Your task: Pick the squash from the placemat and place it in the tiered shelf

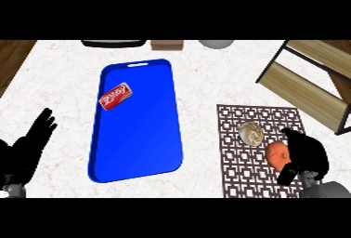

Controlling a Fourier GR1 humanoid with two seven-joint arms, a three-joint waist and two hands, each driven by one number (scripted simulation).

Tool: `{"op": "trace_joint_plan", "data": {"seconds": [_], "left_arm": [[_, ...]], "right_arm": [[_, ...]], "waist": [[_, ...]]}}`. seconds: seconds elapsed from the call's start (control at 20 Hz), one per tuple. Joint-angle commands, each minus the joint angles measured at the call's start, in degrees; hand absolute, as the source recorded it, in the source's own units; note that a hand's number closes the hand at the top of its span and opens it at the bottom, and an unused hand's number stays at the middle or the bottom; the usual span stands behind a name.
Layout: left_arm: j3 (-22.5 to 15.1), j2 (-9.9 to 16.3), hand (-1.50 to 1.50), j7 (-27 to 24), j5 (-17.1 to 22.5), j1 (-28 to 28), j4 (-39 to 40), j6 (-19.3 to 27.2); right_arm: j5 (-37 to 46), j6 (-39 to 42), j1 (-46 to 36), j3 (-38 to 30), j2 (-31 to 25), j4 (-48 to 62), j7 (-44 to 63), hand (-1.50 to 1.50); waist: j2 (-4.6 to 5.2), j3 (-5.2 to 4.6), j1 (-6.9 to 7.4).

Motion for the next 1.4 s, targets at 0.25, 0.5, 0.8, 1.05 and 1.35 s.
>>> {"op": "trace_joint_plan", "data": {"seconds": [0.25,0.5,0.8,1.05,1.35], "left_arm": [[1.4,-0.3,0.0,1.1,-1.0,-3.0,1.0,-0.7],[1.9,-1.1,0.0,-3.4,-2.4,-4.4,6.6,-1.1],[0.8,-2.7,0.0,0.7,-3.1,-1.5,1.0,-0.6],[2.1,-1.0,0.0,0.4,-1.2,-1.0,0.2,-3.1],[1.4,-3.1,0.0,-0.6,-3.7,-0.7,1.6,-0.7]], "right_arm": [[4.5,-0.6,-1.2,0.3,2.2,5.5,-4.4,1.5],[7.1,-6.3,-0.5,-0.8,1.6,6.9,-8.4,1.5],[7.9,-3.8,-1.8,-3.2,3.0,-2.8,-5.1,1.5],[3.7,-2.7,-17.3,-8.1,10.0,4.5,-0.6,1.5],[2.4,1.1,-17.6,-11.2,8.3,-9.0,3.5,1.5]], "waist": [[0.18,0.23,-0.08],[0.22,0.22,-0.23],[0.14,0.23,-0.06],[0.32,0.26,1.08],[0.01,0.21,-0.35]]}}
